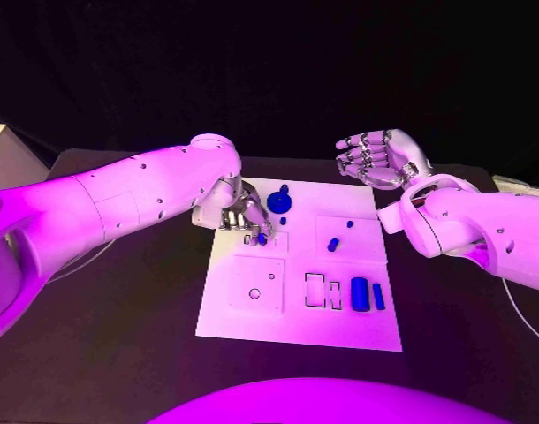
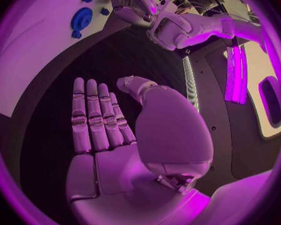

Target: Assemble the parts on the task board

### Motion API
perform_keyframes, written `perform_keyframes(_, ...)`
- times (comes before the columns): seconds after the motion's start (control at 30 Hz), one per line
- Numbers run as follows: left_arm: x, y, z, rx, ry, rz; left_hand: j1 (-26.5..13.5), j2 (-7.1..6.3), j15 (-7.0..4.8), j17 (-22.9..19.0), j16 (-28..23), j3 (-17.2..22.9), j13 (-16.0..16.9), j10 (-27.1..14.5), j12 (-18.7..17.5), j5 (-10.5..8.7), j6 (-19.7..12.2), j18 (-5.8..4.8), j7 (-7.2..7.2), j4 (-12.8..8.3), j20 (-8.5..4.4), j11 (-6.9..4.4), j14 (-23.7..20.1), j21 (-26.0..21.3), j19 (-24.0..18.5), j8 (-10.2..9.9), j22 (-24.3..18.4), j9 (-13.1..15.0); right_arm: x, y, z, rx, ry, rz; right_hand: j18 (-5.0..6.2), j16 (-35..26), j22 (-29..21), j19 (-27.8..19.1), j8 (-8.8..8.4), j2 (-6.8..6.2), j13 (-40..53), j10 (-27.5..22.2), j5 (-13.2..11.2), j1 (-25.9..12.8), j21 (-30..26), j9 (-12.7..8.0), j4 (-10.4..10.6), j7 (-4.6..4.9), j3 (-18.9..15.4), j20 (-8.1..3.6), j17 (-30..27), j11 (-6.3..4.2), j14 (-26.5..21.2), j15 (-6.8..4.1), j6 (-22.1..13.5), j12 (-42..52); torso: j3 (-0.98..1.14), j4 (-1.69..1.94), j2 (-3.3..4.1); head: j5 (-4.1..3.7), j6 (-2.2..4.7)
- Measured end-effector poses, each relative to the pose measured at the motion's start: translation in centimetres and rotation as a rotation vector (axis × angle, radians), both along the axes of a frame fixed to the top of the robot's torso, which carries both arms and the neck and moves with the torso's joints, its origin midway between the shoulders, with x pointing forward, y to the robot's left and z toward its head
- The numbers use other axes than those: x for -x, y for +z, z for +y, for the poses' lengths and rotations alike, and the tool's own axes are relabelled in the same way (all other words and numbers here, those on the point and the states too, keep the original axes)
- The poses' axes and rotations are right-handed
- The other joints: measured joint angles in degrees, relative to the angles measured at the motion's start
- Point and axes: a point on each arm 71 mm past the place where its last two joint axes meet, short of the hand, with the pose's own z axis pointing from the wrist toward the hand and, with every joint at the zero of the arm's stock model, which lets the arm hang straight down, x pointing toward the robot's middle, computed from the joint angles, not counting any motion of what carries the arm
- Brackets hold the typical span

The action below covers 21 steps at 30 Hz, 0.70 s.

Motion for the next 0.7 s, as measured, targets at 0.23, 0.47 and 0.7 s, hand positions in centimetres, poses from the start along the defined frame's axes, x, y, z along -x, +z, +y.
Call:
perform_keyframes(0.23, -0.05, 0.01, 0.07, 0.003, 0.004, -0.002, 0.1, 0.06, 0.0, 0.0, 0.0, -0.3, 0.0, 0.0, 0.0, -0.14, 0.0, 0.0, 0.0, 0.3, 0.0, 0.0, 0.0, 0.0, 0.0, 0.0, 0.0, 0.0, 0.01, 0.01, -0.01, 0.0, 0.001, 0.0, 0.0, 0.0, 0.0, 0.0, 0.0, 0.0, 0.0, 0.0, 0.0, 0.0, 0.0, 0.0, 0.0, 0.0, 0.0, 0.0, 0.0, 0.0, 0.0, 0.0, 0.0, 0.0, -0.02, 0.0, 0.0, -0.05, -0.03)
perform_keyframes(0.47, -0.14, 0.02, 0.18, 0.003, 0.009, -0.005, 0.1, 0.08, 0.0, 0.0, 0.0, -2.0, 0.0, 0.0, 0.0, -0.78, 0.0, 0.0, 0.0, 2.0, 0.0, 0.0, 0.0, 0.0, 0.0, 0.0, 0.0, 0.0, 0.01, 0.01, -0.01, 0.0, 0.001, 0.001, 0.0, 0.0, 0.0, 0.0, 0.0, 0.0, 0.0, 0.0, 0.0, 0.0, 0.0, 0.0, 0.0, -0.01, 0.0, 0.0, 0.0, 0.0, 0.0, 0.0, 0.0, 0.0, -0.02, 0.03, 0.0, -0.09, -0.07)
perform_keyframes(0.7, -0.18, 0.01, 0.26, 0.002, 0.012, -0.006, -0.3, -0.26, 0.0, 0.0, 0.0, -3.8, 0.0, 0.0, 0.0, -1.95, 0.0, 0.0, 0.0, 3.0, 0.0, 0.0, 0.0, 0.0, 0.0, 0.0, 0.0, 0.0, 0.01, 0.0, 0.0, 0.0, 0.002, 0.001, 0.0, 0.0, -0.1, 0.0, 0.0, 0.0, 0.0, 0.0, 0.0, 0.0, 0.0, 0.0, 0.0, -0.01, 0.0, 0.0, -0.1, 0.0, -0.2, 0.21, 0.0, 0.0, 0.01, 0.03, -0.03, -0.12, -0.08)
